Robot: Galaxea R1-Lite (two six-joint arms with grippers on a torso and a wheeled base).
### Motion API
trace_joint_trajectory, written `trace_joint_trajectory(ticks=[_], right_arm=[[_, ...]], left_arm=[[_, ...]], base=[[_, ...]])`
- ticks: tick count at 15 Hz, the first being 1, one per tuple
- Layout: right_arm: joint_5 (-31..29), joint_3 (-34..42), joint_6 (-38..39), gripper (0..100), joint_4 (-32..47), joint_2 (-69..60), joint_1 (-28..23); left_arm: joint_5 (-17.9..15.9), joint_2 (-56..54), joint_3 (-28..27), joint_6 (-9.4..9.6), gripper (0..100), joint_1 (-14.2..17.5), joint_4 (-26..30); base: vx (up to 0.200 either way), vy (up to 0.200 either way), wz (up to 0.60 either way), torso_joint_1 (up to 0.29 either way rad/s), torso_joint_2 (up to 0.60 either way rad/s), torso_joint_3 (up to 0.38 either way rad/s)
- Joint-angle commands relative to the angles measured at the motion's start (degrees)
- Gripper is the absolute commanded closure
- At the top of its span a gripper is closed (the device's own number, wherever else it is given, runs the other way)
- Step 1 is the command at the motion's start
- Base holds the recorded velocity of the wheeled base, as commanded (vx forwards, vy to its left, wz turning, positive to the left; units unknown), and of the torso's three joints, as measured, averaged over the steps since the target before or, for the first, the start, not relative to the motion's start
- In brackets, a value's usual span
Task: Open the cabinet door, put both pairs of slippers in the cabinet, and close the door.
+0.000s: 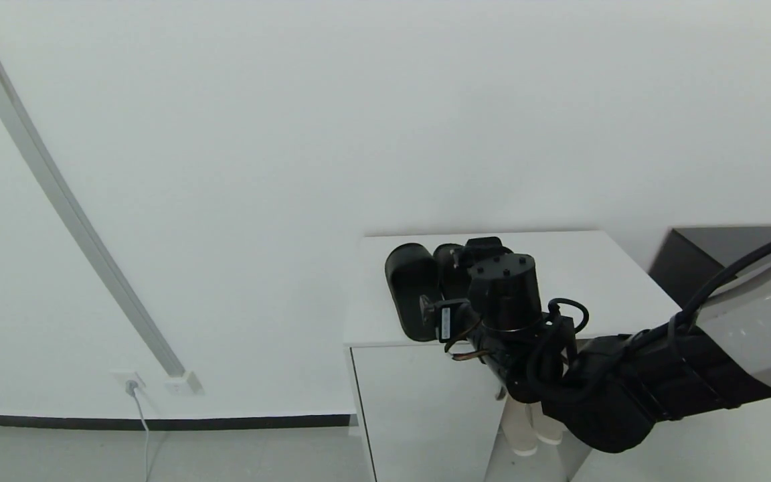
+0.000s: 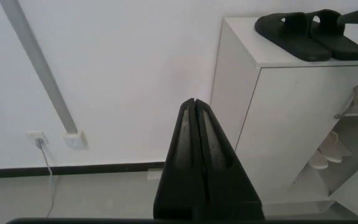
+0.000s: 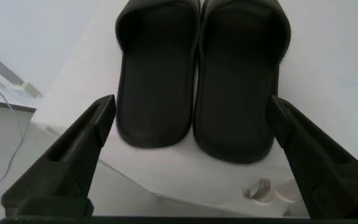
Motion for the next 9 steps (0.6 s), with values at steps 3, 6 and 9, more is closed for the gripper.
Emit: trace_joint_trajectory(ticks=[3, 6, 9], right_arm=[[0.01, 0.30, 0.24, 0, -1.67, 2.66, -0.06], [-0.07, 0.65, -0.38, 0, -6.86, 7.06, -0.33], [0.10, -2.43, -3.10, 0, -10.20, 11.01, -1.73]], left_arm=[[0.06, 0.07, 0.00, -0.19, 100, 0.01, -0.11], [0.14, 0.07, 0.00, -0.28, 100, 0.01, -0.11], [0.14, 0.07, 0.00, -0.37, 100, 0.10, -0.11]], base=[[0.067, 0.000, 0.00, 0.001, 0.00, 0.001], [0.000, 0.000, 0.00, 0.000, 0.00, 0.000], [0.000, 0.000, 0.00, 0.000, 0.00, 0.000]])
